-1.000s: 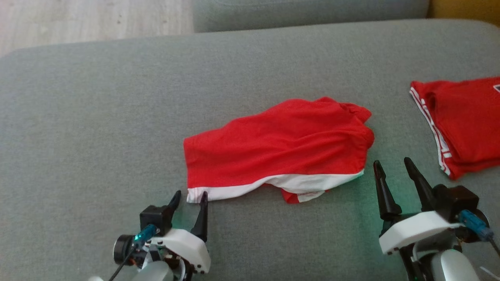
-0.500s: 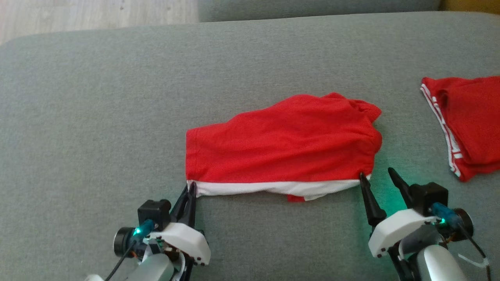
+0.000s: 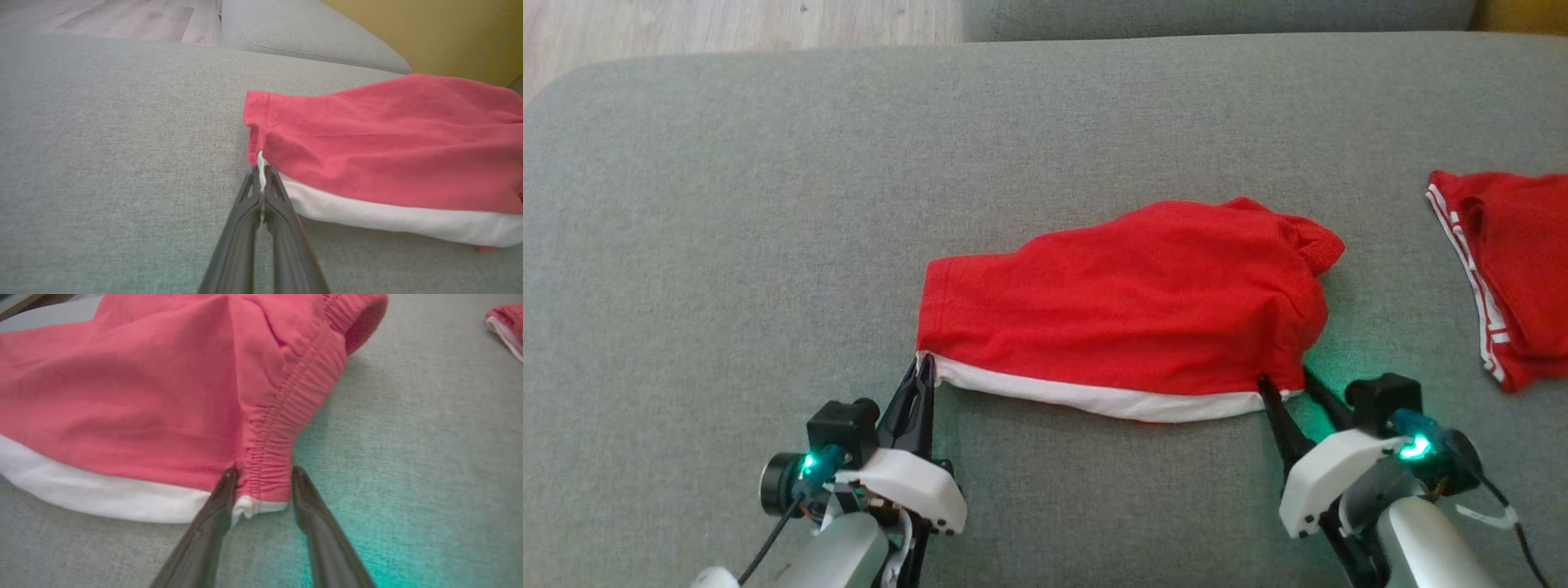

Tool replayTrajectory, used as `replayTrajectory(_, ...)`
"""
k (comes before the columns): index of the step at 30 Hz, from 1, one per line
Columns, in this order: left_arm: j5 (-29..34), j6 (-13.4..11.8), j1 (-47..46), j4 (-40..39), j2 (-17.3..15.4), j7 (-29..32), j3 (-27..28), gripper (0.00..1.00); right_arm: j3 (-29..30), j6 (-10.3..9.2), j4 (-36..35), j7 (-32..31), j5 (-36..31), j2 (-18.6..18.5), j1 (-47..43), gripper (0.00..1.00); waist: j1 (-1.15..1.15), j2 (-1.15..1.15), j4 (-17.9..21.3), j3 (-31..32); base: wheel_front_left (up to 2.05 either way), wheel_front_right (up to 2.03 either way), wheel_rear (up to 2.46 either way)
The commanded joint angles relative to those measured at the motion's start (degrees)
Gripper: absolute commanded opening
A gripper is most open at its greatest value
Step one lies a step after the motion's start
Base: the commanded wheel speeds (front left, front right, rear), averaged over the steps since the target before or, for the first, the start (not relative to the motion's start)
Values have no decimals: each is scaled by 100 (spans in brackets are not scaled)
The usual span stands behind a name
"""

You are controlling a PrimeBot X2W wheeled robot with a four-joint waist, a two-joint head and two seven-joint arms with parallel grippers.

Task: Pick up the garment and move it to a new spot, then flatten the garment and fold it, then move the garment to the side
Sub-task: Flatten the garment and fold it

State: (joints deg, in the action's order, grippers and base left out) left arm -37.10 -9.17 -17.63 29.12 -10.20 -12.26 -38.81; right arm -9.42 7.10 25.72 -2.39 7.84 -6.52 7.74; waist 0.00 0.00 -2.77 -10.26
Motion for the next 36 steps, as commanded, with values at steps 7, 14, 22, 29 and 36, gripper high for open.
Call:
replayTrajectory(7, 46, -80, -76, -320, -184, -91, 168, 0, -166, 39, -283, -86, 351, -30, -108, 0, 0, 0, 55, 187, 0, 0, 0)
replayTrajectory(14, 142, -70, -109, -953, -406, -134, 198, 0, -2, 39, -1327, -210, 601, -3, -211, 0, 0, 0, 115, 611, 0, 0, 0)
replayTrajectory(22, 156, -60, -483, -2582, -935, 340, 381, 0, 376, 39, -3093, -973, 536, -133, -128, 0, 0, 0, 92, 1270, 0, 0, 0)
replayTrajectory(29, 257, -113, -1296, -3955, -1486, 1138, 658, 0, 681, 39, -4618, -1694, 512, -137, 230, 0, 0, 0, 51, 1510, 0, 0, 0)
replayTrajectory(36, 217, 10, -2186, -4070, -1747, 1780, 851, 0, 713, 39, -5135, -2362, 462, 37, 748, 0, 0, 0, -14, 1273, 0, 0, 0)
